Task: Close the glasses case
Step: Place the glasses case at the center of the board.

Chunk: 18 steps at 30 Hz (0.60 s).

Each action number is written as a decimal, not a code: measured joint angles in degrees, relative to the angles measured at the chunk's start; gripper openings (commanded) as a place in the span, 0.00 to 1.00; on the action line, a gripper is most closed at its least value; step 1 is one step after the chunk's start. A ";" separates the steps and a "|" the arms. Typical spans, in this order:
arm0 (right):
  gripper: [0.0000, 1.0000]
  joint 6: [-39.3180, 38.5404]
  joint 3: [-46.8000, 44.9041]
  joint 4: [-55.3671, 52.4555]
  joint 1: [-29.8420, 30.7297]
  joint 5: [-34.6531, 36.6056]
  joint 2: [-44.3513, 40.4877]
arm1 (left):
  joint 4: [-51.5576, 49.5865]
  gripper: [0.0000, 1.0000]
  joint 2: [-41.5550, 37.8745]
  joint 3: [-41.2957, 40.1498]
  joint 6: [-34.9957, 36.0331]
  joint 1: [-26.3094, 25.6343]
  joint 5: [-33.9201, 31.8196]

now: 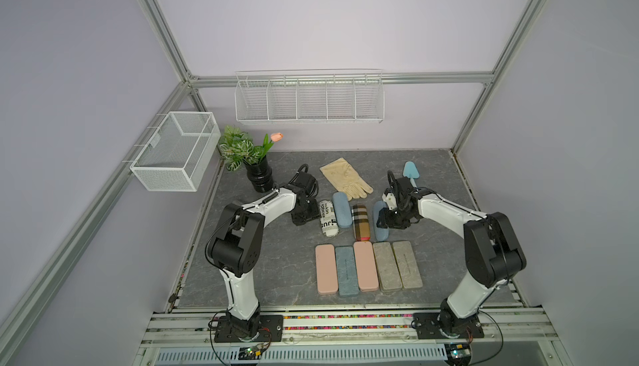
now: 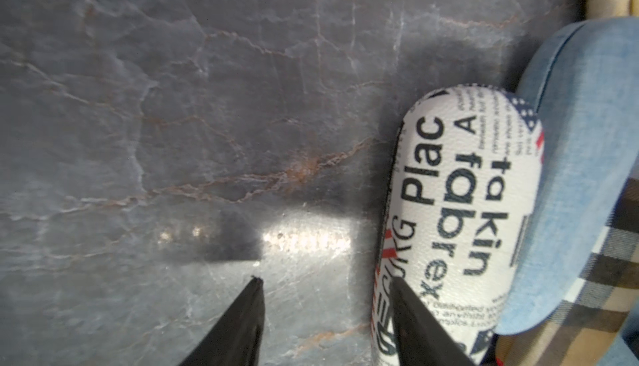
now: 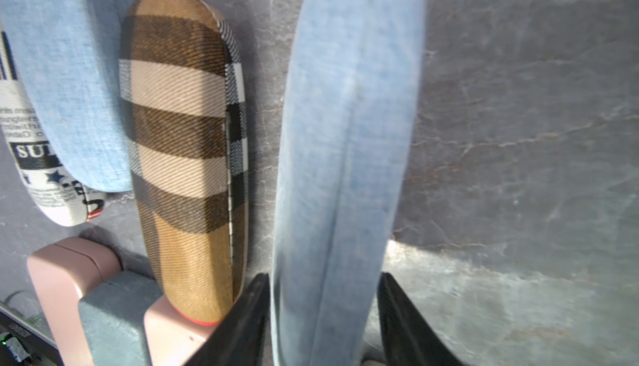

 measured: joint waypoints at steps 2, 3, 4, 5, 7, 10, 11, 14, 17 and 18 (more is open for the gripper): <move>0.56 -0.52 0.02 -0.31 -0.28 0.09 0.00 | -0.72 0.59 0.00 0.46 0.26 0.02 -0.37; 0.56 -0.83 0.02 -0.48 -0.39 0.28 0.00 | -1.20 0.59 0.00 0.90 0.42 0.02 -0.57; 0.56 -1.05 0.02 -0.68 -0.63 0.44 0.00 | -1.81 0.59 0.00 1.53 0.59 0.02 -0.68; 0.56 -1.20 0.02 -0.83 -0.83 0.46 0.00 | -2.38 0.59 0.00 2.23 0.74 0.02 -0.79; 0.57 -1.44 0.02 -1.25 -1.40 0.57 -0.07 | -3.41 0.59 0.09 4.46 1.16 0.02 -0.96; 0.58 -1.92 0.02 -1.53 -2.08 0.90 -0.28 | -4.20 0.58 1.25 9.11 2.14 0.00 -0.90; 0.59 -2.12 0.02 -1.62 -2.25 1.07 -0.37 | -4.33 0.58 1.86 10.64 2.40 -0.02 -0.76; 0.62 -2.49 0.09 -1.81 -2.62 1.95 -0.42 | -5.01 0.57 5.16 16.55 3.76 -0.24 -0.22; 0.66 -2.58 0.33 -1.86 -2.89 2.25 -0.42 | -5.95 0.57 10.03 23.34 5.01 -0.81 0.28; 0.67 -2.60 0.46 -1.99 -2.95 2.45 -0.42 | -6.36 0.57 11.67 25.49 5.22 -0.96 0.33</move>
